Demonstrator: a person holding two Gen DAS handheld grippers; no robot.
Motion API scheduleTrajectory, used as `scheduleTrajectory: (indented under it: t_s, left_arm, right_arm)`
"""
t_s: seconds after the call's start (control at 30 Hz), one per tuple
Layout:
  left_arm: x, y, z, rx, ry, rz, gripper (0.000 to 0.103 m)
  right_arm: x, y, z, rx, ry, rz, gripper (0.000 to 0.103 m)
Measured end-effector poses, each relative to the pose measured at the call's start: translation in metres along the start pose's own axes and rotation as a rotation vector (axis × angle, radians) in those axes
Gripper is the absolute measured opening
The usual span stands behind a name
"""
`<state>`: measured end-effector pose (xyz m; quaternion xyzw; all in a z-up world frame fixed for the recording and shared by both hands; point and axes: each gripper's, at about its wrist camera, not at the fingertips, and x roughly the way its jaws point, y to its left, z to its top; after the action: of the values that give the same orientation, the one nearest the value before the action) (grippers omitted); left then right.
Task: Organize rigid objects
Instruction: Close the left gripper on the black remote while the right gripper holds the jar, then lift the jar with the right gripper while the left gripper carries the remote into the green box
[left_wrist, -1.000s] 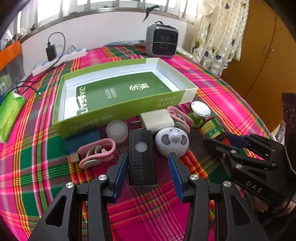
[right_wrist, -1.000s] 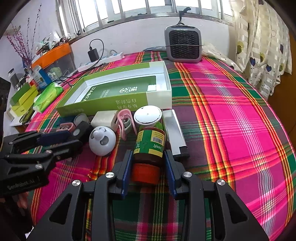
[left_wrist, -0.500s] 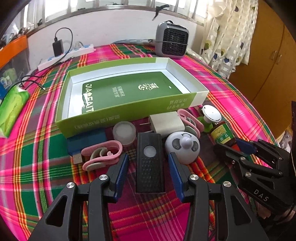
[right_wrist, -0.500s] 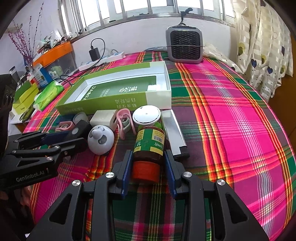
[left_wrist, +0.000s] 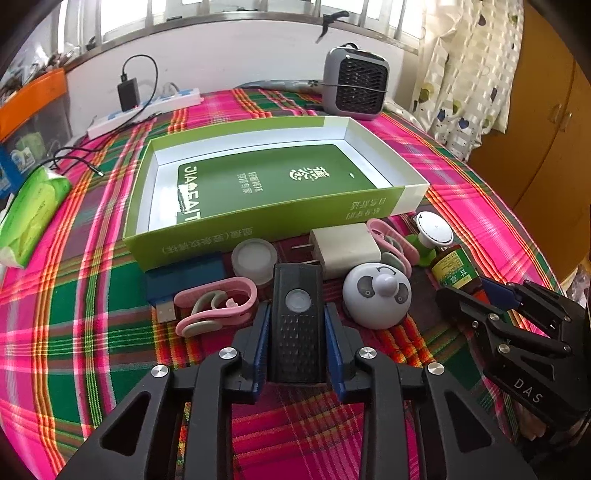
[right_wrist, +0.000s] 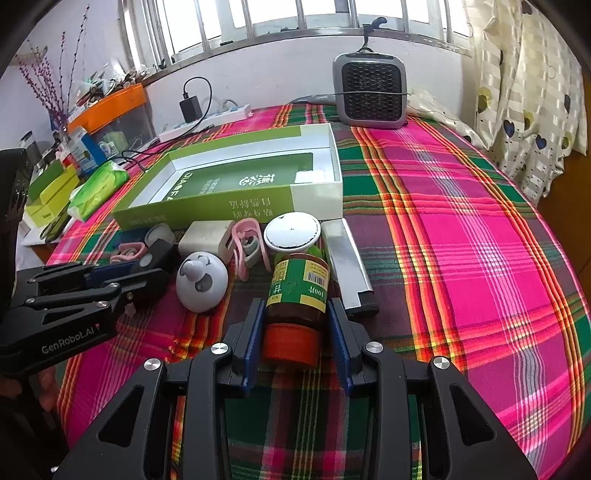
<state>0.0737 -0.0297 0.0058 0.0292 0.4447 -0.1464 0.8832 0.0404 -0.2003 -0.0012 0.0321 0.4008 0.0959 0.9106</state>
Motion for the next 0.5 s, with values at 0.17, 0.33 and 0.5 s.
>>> scheduleTrajectory:
  t_s: [0.17,0.33,0.5]
  left_arm:
    - [-0.0012,0.0001,-0.0010,-0.007,0.000,0.002,0.026]
    - [-0.0042,0.0015,-0.0025,-0.019,0.004,0.003,0.026]
    - [-0.0093,0.0023,-0.0034,-0.028,0.002,-0.001,0.026]
  right_arm:
    - [-0.0002,0.0000,-0.0004,0.000,-0.001,0.000,0.035]
    - [-0.0012,0.0007,-0.0007,-0.011,-0.002,-0.006,0.034]
    - [-0.0046,0.0009,-0.0009,-0.019,-0.010,-0.007,0.034]
